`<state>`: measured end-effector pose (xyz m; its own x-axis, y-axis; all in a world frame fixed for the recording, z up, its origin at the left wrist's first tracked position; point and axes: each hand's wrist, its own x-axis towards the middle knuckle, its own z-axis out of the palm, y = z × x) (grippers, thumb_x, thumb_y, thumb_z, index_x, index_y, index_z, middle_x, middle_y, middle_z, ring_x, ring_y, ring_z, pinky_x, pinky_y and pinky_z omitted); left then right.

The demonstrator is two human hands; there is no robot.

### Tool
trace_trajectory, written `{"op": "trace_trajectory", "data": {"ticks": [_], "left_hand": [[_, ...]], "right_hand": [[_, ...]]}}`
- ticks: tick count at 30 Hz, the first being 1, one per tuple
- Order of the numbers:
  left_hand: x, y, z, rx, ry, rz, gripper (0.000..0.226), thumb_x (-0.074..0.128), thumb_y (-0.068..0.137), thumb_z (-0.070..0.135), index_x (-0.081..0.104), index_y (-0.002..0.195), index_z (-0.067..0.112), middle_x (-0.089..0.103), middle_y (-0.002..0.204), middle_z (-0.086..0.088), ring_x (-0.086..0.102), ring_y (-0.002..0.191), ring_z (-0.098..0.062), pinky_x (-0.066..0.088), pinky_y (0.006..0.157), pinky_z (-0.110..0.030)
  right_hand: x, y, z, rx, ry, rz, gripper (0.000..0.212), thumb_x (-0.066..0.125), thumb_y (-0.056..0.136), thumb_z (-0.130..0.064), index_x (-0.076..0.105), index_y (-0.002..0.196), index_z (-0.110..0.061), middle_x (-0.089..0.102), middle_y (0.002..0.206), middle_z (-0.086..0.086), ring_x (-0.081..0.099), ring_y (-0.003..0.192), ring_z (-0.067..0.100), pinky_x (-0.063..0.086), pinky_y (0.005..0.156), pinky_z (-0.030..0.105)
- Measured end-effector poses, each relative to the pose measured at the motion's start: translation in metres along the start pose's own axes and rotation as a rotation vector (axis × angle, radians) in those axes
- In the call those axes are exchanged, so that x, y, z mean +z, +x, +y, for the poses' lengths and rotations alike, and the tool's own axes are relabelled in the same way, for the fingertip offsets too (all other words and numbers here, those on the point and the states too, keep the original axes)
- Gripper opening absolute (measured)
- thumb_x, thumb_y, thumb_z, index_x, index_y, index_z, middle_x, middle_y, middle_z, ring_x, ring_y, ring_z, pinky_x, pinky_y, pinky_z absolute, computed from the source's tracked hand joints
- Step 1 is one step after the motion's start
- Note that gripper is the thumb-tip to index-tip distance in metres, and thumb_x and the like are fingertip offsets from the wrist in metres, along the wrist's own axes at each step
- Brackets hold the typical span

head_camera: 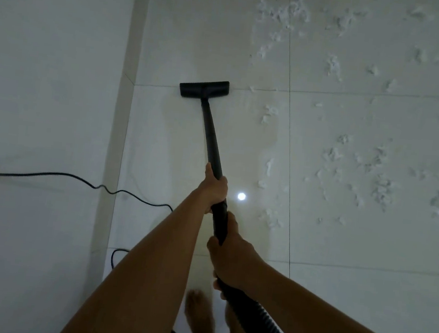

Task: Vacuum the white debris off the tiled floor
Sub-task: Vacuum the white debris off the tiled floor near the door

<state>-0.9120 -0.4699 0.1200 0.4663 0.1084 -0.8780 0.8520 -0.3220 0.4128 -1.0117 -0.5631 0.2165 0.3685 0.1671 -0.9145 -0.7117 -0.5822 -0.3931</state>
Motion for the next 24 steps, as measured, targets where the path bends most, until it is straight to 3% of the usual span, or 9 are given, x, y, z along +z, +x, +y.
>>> {"op": "trace_trajectory", "data": {"ticks": [2,9,16,19,24], "left_hand": [[0.006,-0.007,-0.016,-0.002,0.002,-0.001,0.068,0.033,0.108,0.032,-0.014,0.157,0.038,0.043,0.146,-0.012,0.054,0.090,-0.023,0.053,0.079,-0.043],[0.015,-0.037,-0.067,0.004,0.000,-0.018,0.069,0.033,0.108,0.030,-0.015,0.157,0.039,0.045,0.143,-0.011,0.054,0.081,-0.020,0.052,0.074,-0.041],[0.018,-0.073,-0.109,-0.007,0.029,-0.038,0.067,0.033,0.109,0.029,-0.013,0.157,0.038,0.045,0.120,-0.005,0.052,0.077,-0.020,0.050,0.062,-0.036],[0.022,-0.088,-0.129,-0.009,0.052,-0.049,0.068,0.033,0.109,0.029,-0.014,0.157,0.037,0.048,0.131,-0.010,0.053,0.077,-0.021,0.049,0.058,-0.035],[0.031,-0.111,-0.165,-0.013,0.073,-0.070,0.068,0.032,0.109,0.030,-0.015,0.157,0.038,0.047,0.137,-0.011,0.053,0.078,-0.021,0.048,0.054,-0.033]], "right_hand": [[0.011,-0.008,0.013,-0.004,0.030,-0.014,0.070,0.038,0.106,-0.033,-0.009,0.158,-0.043,0.064,0.111,0.022,0.066,0.068,0.025,0.063,0.067,0.041],[0.055,-0.028,0.054,0.003,-0.025,0.041,0.068,0.039,0.106,-0.034,-0.004,0.159,-0.039,0.067,0.116,0.025,0.066,0.063,0.023,0.065,0.066,0.043],[0.092,-0.054,0.081,-0.010,-0.074,0.069,0.070,0.041,0.106,-0.033,-0.004,0.160,-0.034,0.063,0.128,0.025,0.070,0.101,0.037,0.060,0.089,0.048],[0.112,-0.064,0.097,-0.023,-0.023,0.066,0.071,0.041,0.104,-0.030,-0.002,0.160,-0.035,0.062,0.127,0.025,0.069,0.093,0.034,0.060,0.088,0.050],[0.141,-0.083,0.127,-0.031,-0.006,0.076,0.072,0.042,0.104,-0.027,-0.002,0.161,-0.032,0.064,0.120,0.020,0.067,0.084,0.027,0.058,0.073,0.037]]}}
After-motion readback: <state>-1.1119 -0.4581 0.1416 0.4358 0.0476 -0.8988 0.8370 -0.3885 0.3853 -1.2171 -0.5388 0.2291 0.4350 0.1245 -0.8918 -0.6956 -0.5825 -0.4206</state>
